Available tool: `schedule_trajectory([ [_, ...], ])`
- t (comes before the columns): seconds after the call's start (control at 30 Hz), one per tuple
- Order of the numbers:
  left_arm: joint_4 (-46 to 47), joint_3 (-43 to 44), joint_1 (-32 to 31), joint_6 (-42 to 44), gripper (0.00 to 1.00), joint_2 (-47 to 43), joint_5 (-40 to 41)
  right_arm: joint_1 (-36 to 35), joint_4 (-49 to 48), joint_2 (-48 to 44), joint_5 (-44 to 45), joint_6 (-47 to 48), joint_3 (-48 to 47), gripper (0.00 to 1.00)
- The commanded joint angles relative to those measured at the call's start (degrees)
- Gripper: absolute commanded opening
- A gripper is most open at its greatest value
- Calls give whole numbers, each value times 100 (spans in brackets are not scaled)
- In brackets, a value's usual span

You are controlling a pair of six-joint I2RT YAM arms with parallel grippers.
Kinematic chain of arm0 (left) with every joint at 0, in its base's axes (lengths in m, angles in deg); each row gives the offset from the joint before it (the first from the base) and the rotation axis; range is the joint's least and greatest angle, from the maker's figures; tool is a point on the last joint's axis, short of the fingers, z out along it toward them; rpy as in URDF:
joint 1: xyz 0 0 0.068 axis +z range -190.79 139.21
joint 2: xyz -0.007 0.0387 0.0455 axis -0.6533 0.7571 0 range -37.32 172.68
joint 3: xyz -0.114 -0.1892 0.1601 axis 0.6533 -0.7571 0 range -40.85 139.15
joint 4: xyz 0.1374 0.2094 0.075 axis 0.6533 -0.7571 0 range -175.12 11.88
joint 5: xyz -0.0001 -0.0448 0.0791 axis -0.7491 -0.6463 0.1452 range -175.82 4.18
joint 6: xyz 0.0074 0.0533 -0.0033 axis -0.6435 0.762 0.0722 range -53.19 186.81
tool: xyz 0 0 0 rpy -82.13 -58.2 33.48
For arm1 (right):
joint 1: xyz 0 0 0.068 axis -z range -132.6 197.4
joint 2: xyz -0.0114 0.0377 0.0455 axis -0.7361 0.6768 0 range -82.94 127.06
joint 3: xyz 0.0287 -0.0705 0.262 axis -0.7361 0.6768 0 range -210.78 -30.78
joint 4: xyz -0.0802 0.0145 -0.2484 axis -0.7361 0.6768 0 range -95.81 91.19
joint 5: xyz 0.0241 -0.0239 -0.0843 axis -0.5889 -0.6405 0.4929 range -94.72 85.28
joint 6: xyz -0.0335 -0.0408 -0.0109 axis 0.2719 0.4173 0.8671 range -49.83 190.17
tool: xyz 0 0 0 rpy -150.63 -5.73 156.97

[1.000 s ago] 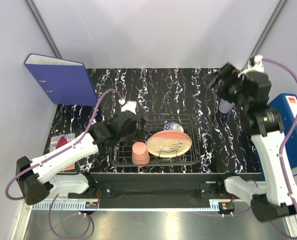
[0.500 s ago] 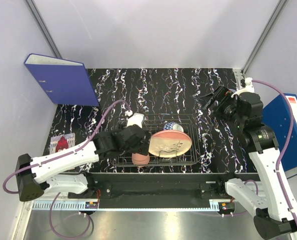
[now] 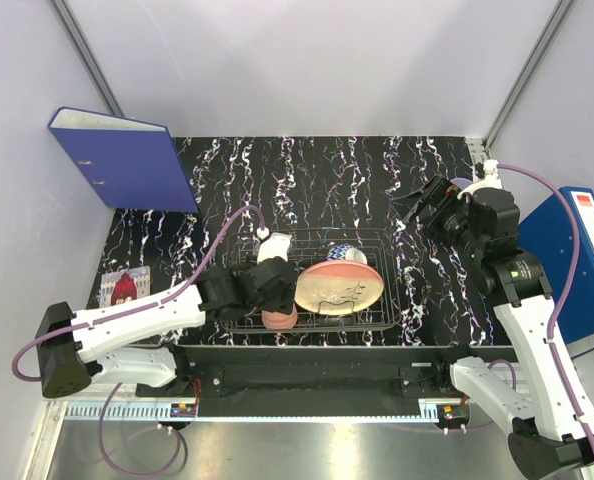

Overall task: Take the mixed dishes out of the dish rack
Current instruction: Pick up the cup from the dish rack, then place the cup at the center of the board.

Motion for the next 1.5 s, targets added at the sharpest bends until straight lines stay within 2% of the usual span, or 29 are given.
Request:
schedule_trajectory([
  [0.0,141,-103,-26,-12,38,-222,124,-61,-235,-98,-114,-15,-8,100],
  [0.1,28,11,-35,23,36,-424,1,-70,-226,-116,-131,-15,-61,100],
  [0.23,-394,642,-35,172,30,-837,27,-70,-148,-133,-140,64,-271,100],
  [0.27,-577,801,-35,294,27,-1047,79,-70,-113,-133,-149,81,-316,100],
  [0.3,-658,968,-35,382,15,-1118,106,-70,-112,-125,-175,125,-351,100],
  [0.33,-737,1361,-35,453,7,-1215,141,-70,-121,-133,-193,134,-430,100],
  [0.4,-939,1776,-35,681,0,-1365,255,-70,-138,-142,-298,169,-483,100],
  [0.53,-809,2813,-27,1217,0,-1462,212,-70,-393,-221,-754,170,-483,100],
  [0.63,75,3053,-9,1744,0,-1462,107,-70,-1181,-361,-1465,3,-229,98],
  [0.7,596,3018,35,2070,0,-1462,-305,-70,-1587,-537,-1923,-233,25,98],
  [0.73,1147,2974,140,2149,0,-1462,-507,-70,-1946,-598,-2046,-304,96,98],
  [0.8,1668,2817,324,2194,0,-1436,-1253,-79,-2194,-739,-2258,-454,193,98],
  [0.83,2228,2737,647,2046,0,-1383,-2022,-70,-2413,-766,-2319,-507,220,98],
  [0.9,2801,2466,1122,1686,0,-1304,-2956,-70,-2564,-819,-2504,-639,246,97],
  [0.93,3501,2351,1673,1171,0,-1199,-3892,-61,-2669,-819,-2565,-665,238,97],
  [1.0,4303,1922,2203,527,0,-1076,-4645,-70,-2731,-889,-2663,-727,255,97],
  [1.03,5177,1771,2632,-102,0,-927,-5127,-79,-2792,-915,-2680,-736,264,97],
  [1.1,5886,1445,3021,-599,0,-751,-5386,-70,-2854,-995,-2750,-771,264,97],
  [1.3,7267,1304,3111,-1426,0,-56,-5765,-70,-3214,-960,-2997,-982,457,97],
  [1.47,7621,1242,3102,-1726,0,155,-5835,-70,-3443,-767,-3049,-1052,554,97],
])
